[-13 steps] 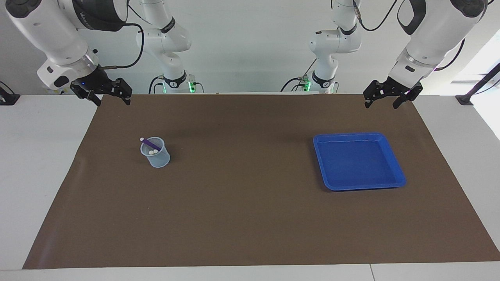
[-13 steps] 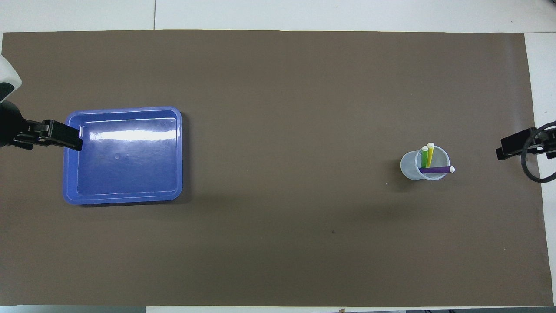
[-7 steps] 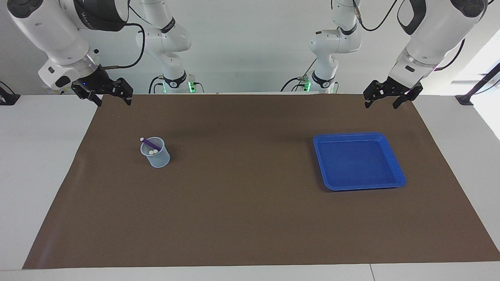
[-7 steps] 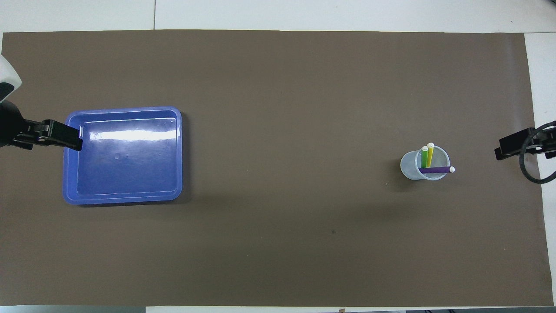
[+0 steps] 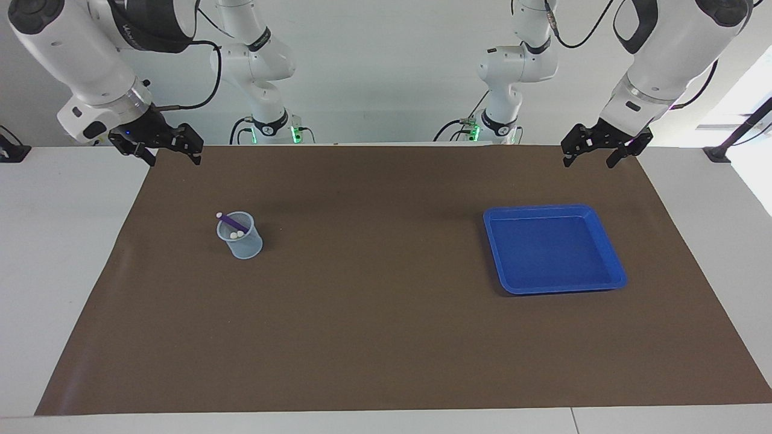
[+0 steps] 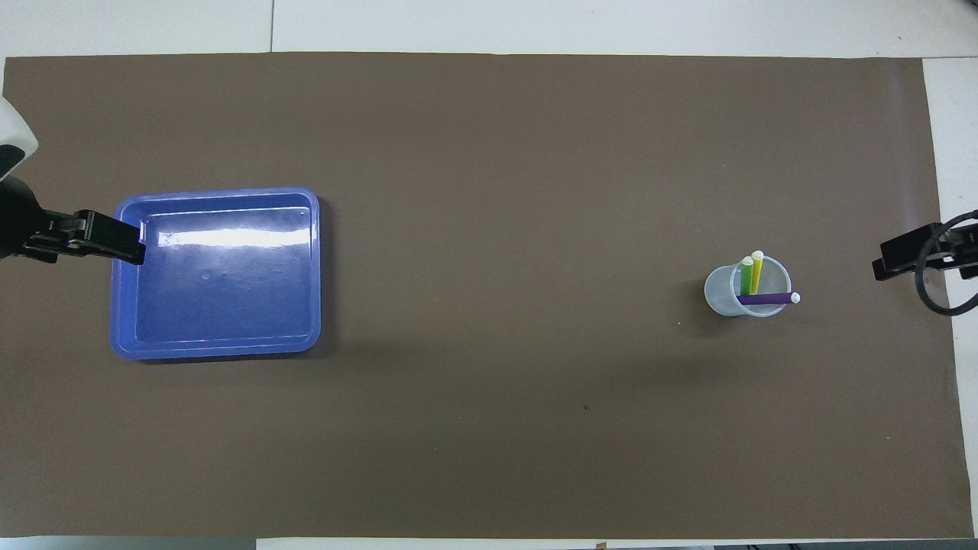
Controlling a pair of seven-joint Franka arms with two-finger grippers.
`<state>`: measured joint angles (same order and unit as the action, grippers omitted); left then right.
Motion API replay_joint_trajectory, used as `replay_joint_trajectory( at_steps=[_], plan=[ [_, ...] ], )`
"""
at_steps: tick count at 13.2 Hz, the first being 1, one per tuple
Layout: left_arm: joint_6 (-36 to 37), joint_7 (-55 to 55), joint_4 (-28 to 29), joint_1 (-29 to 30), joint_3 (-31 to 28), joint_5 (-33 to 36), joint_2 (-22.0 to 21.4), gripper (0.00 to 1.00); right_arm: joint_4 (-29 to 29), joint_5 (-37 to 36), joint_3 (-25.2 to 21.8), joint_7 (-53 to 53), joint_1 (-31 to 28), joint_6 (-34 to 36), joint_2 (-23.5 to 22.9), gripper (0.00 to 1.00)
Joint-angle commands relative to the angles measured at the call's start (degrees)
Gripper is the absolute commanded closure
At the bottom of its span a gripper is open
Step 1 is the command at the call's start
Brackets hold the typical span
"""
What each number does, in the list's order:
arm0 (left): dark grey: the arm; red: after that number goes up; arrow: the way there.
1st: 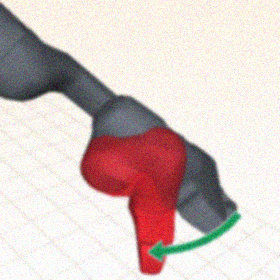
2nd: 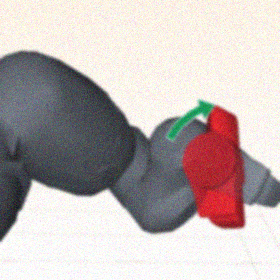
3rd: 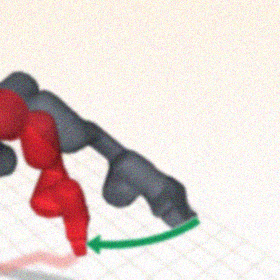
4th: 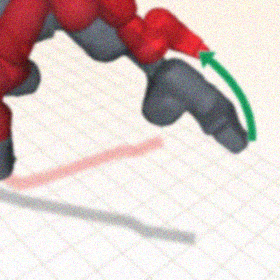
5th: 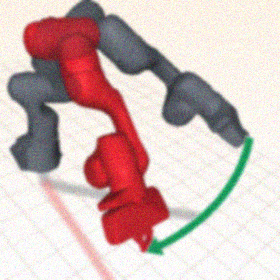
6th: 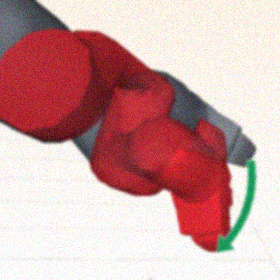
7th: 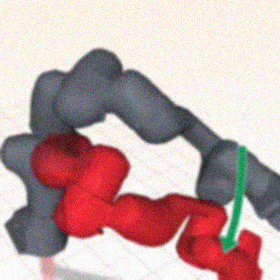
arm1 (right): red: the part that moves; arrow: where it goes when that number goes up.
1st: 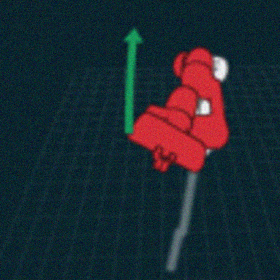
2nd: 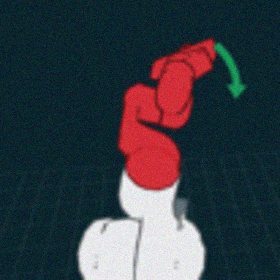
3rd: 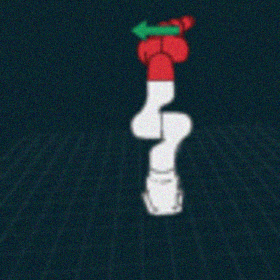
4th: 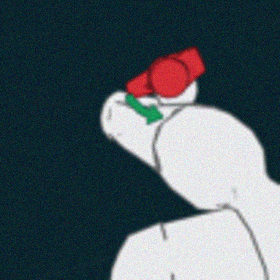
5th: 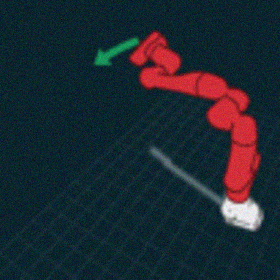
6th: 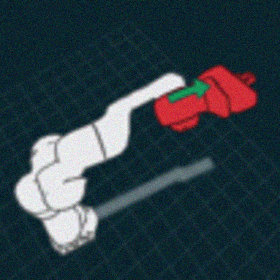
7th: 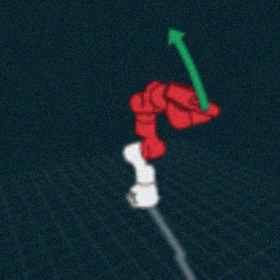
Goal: Transfer and insert pens with both arms
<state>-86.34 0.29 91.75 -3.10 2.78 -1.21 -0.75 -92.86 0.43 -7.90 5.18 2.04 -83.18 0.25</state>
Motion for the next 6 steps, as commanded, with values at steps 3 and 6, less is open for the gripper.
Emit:
replay_joint_trajectory(
  at_steps=[3, 6],
  plan=[
    [-0.14, -0.64, -0.61, -0.06, -0.06, 0.95, 0.05, 0.0, 0.58, 1.24, 0.34, -0.78, -0.73, 0.47, -0.34, 0.0],
    [-0.14, -0.64, -0.61, -0.06, -0.06, 0.95, 0.05, 0.0, 0.58, 1.24, 0.43, -0.7, -0.81, 0.47, -0.34, 0.0]
  ],
)
